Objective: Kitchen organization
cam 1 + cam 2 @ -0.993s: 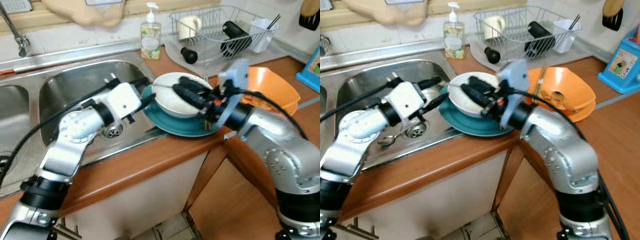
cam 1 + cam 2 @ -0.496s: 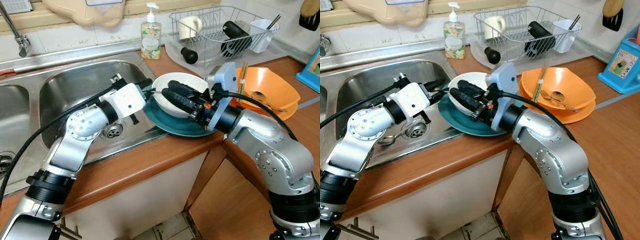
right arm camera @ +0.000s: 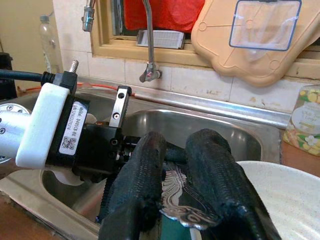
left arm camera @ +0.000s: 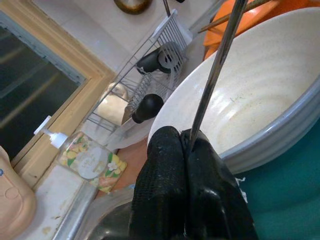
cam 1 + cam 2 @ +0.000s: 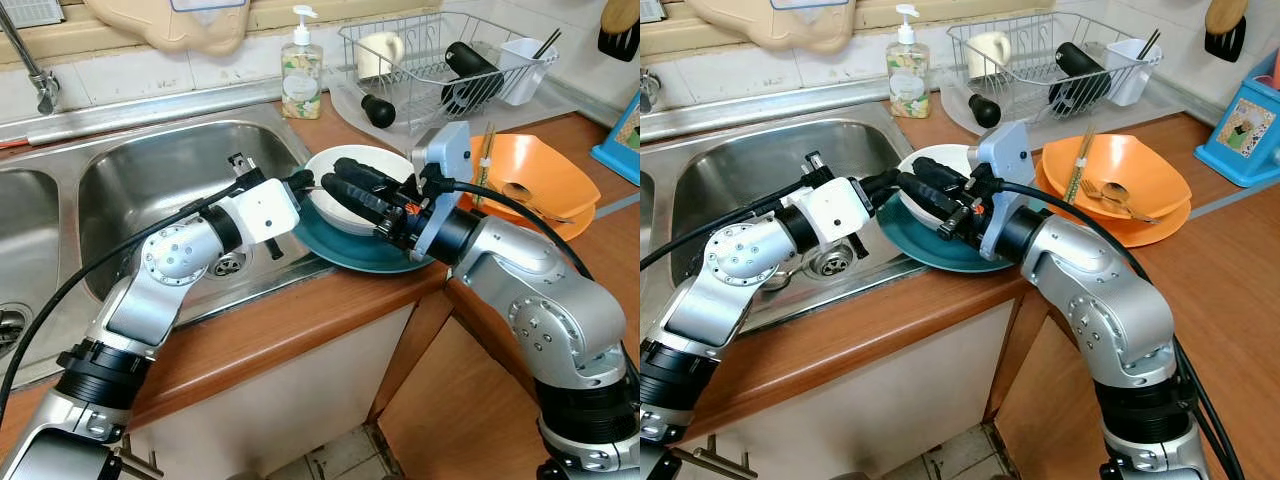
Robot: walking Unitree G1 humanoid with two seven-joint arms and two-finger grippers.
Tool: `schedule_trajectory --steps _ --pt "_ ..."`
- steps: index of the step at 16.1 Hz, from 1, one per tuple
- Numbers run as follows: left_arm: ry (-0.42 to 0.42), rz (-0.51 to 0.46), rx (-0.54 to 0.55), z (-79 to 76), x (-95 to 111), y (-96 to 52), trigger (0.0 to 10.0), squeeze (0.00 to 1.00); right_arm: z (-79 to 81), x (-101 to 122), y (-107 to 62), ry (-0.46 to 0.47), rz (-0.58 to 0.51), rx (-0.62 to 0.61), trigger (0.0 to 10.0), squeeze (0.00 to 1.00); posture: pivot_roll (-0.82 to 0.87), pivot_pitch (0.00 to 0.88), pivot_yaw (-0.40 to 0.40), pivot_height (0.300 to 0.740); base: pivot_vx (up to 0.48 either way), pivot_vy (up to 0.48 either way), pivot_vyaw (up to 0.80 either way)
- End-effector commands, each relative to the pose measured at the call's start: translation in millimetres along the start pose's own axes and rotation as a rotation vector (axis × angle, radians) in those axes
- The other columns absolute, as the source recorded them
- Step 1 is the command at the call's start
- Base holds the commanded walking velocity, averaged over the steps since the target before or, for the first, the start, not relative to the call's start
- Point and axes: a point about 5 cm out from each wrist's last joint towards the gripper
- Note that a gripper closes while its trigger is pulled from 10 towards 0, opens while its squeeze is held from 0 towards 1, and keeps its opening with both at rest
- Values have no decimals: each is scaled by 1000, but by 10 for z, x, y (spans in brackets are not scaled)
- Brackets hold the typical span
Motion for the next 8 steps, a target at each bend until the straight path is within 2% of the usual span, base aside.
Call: schedule_trajectory --steps 1,2,3,4,6,8 --pt "13 36 41 105 -61 -20 0 0 46 28 30 5 3 25 10000 1000 -112 0 25 740 0 0 0" --pt "24 64 53 139 -110 -52 0 0 40 35 24 -25 4 16 10000 1000 -111 0 23 740 0 0 0" --pt "45 105 65 181 -175 -91 0 0 25 25 6 -61 15 0 10000 173 -111 0 23 740 0 0 0" --pt "66 156 83 228 -248 -127 0 0 7 3 -17 -79 28 -12 10000 0 -112 0 24 740 0 0 0" --pt "91 277 115 309 -413 -206 0 0 -30 -35 -64 -88 45 -40 10000 0 -112 0 24 740 0 0 0" --pt "104 390 95 311 -578 -275 0 0 -34 -56 -95 -86 52 -49 10000 0 -115 0 27 740 0 0 0"
Point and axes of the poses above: a point about 5 cm out from each wrist's last joint towards the gripper, its own y axis pointing out of the wrist towards the gripper, its own x axis along the axis of the wrist's last joint, z = x × y, and after that the axes turned 15 degrees about y, right-handed
